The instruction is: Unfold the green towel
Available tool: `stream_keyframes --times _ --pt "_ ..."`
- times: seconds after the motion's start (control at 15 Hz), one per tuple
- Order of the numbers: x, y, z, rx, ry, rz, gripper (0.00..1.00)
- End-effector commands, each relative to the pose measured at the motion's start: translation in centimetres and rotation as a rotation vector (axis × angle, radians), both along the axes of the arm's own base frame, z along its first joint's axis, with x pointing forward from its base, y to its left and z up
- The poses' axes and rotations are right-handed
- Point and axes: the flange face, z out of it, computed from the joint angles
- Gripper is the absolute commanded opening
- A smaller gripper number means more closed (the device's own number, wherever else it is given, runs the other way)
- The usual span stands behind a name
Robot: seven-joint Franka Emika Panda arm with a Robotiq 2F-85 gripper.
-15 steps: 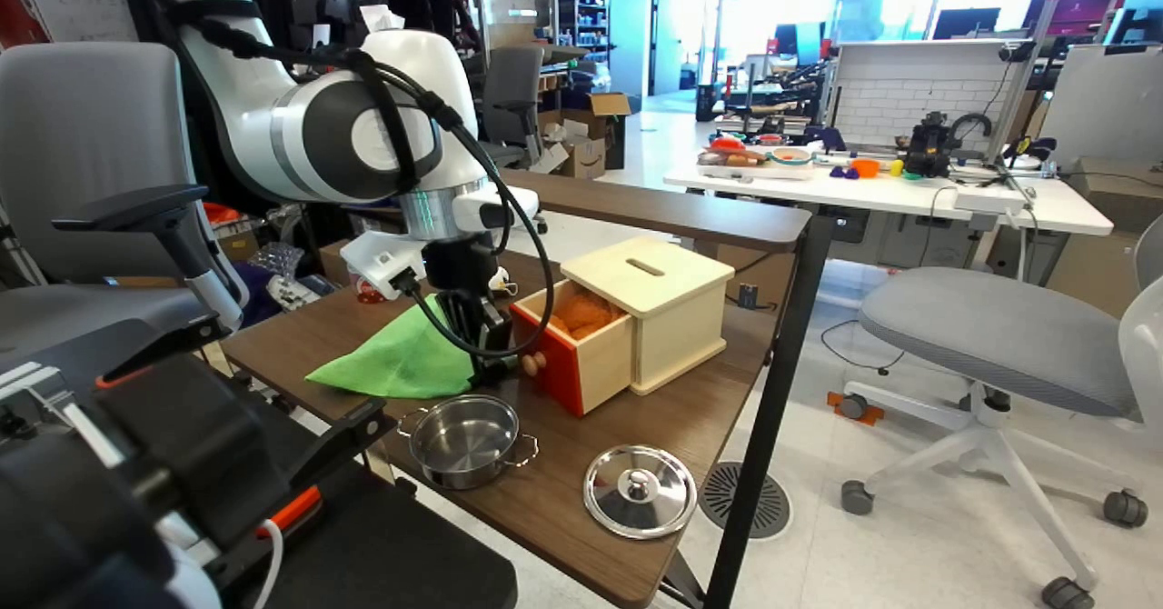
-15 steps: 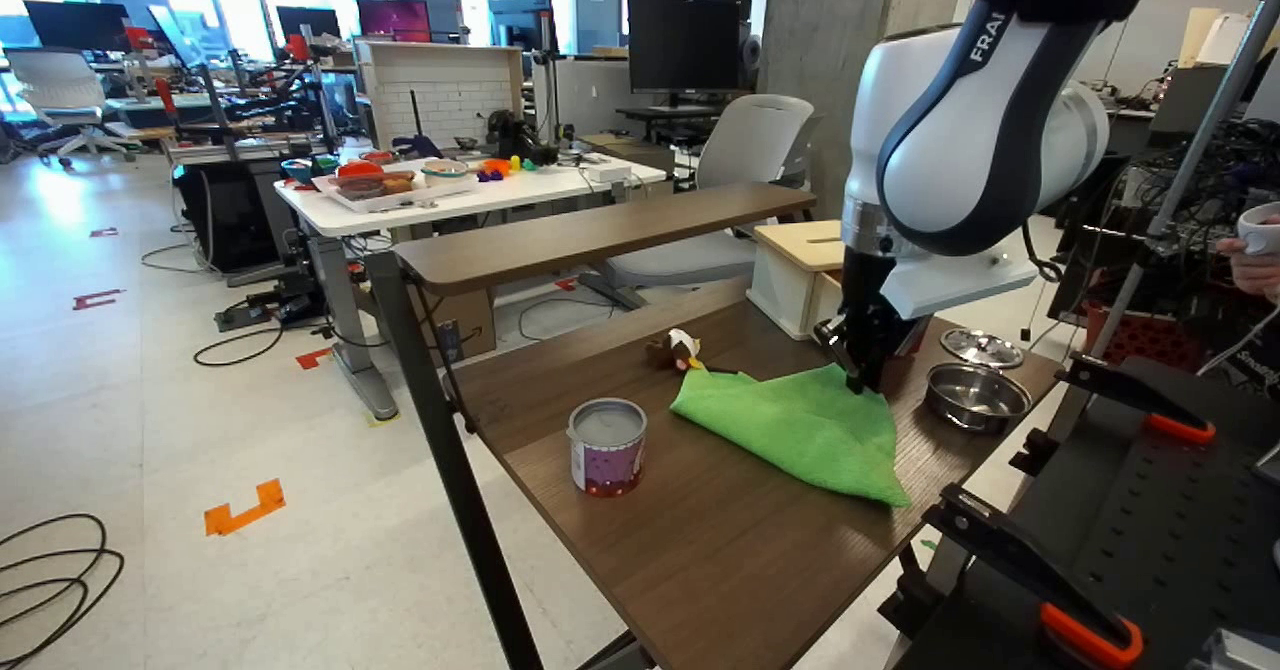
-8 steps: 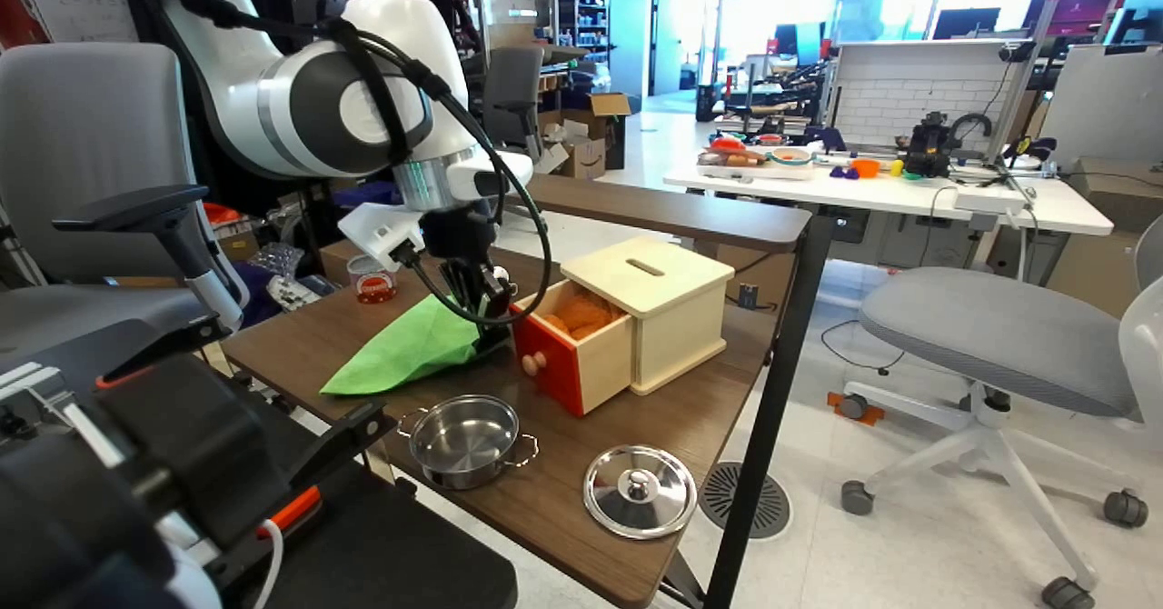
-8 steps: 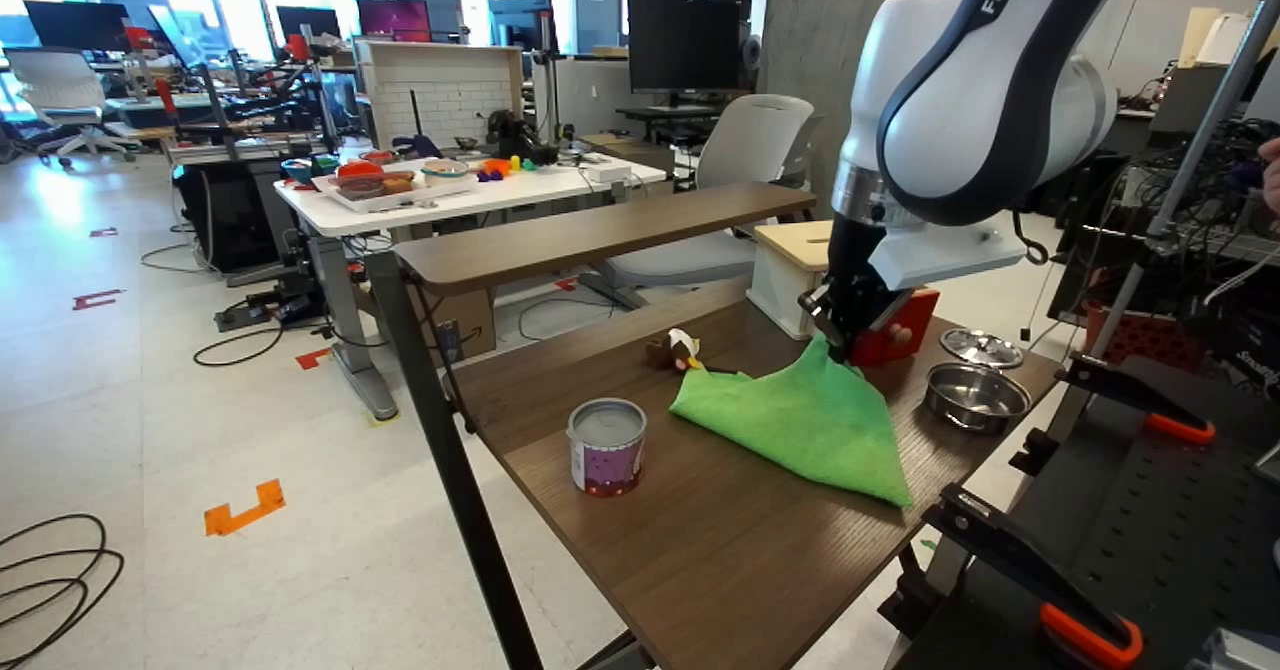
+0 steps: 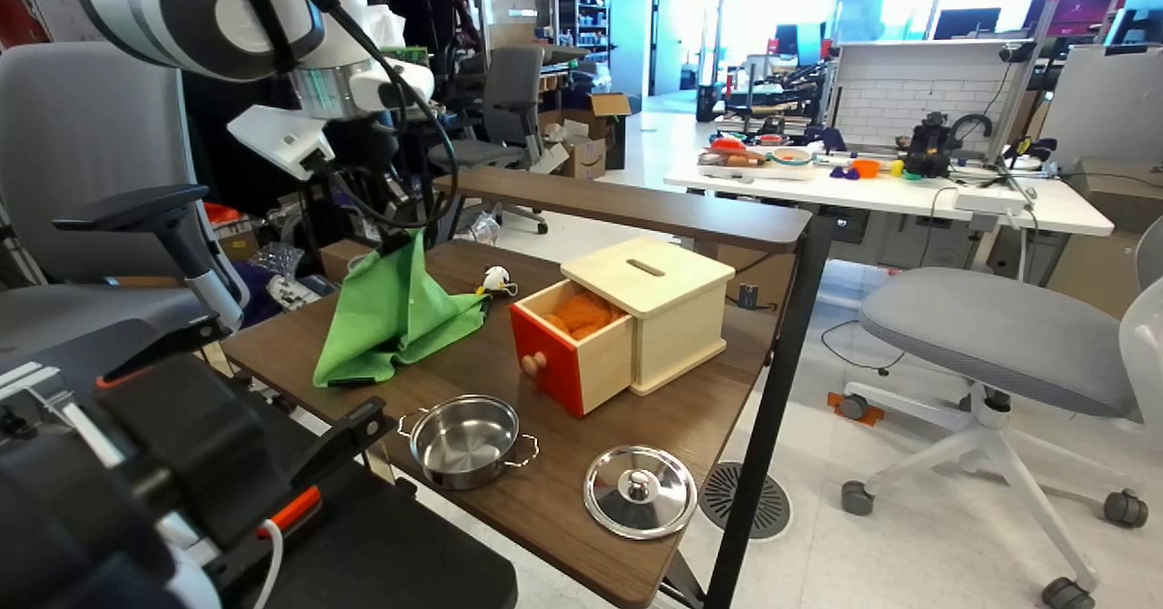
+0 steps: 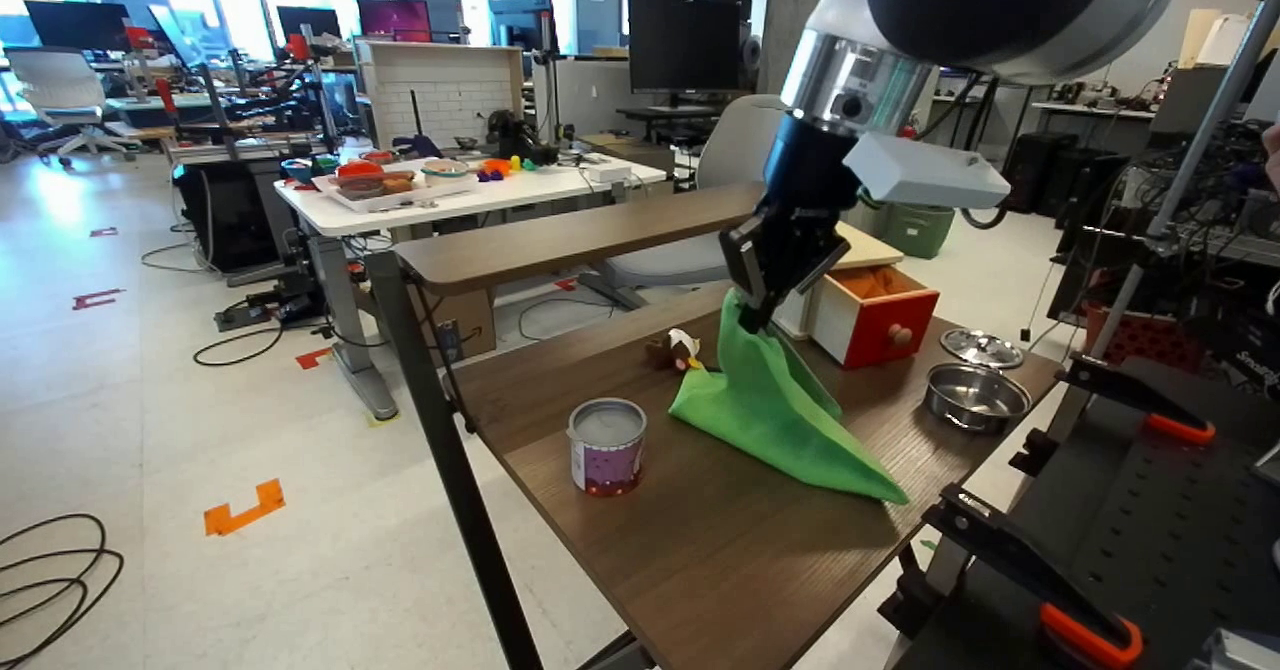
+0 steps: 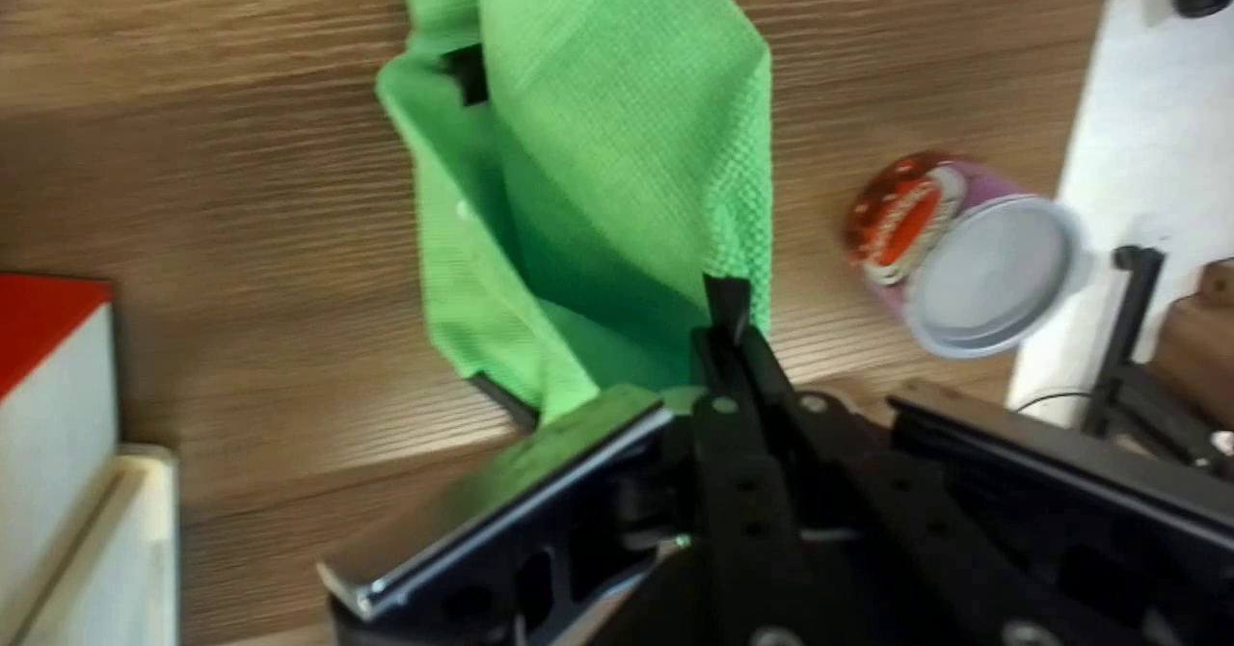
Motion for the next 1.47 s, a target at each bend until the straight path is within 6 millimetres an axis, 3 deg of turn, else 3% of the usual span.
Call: stream_keyframes --times 0.0,0.33,0.87,1.33,1.4 --pt "-1.1 4.4 0.9 0.107 0.043 0.117 0.01" --pt "-2.0 8.2 -1.3 0.161 0.148 0.214 0.01" --pt "-1.6 9.1 -7.3 0.175 0.313 0.249 0.01" --pt "-0.8 11.2 -11.9 0.157 0.398 0.258 0.01" --pt "-0.6 11.3 -12.4 0.154 0.404 0.254 0.28"
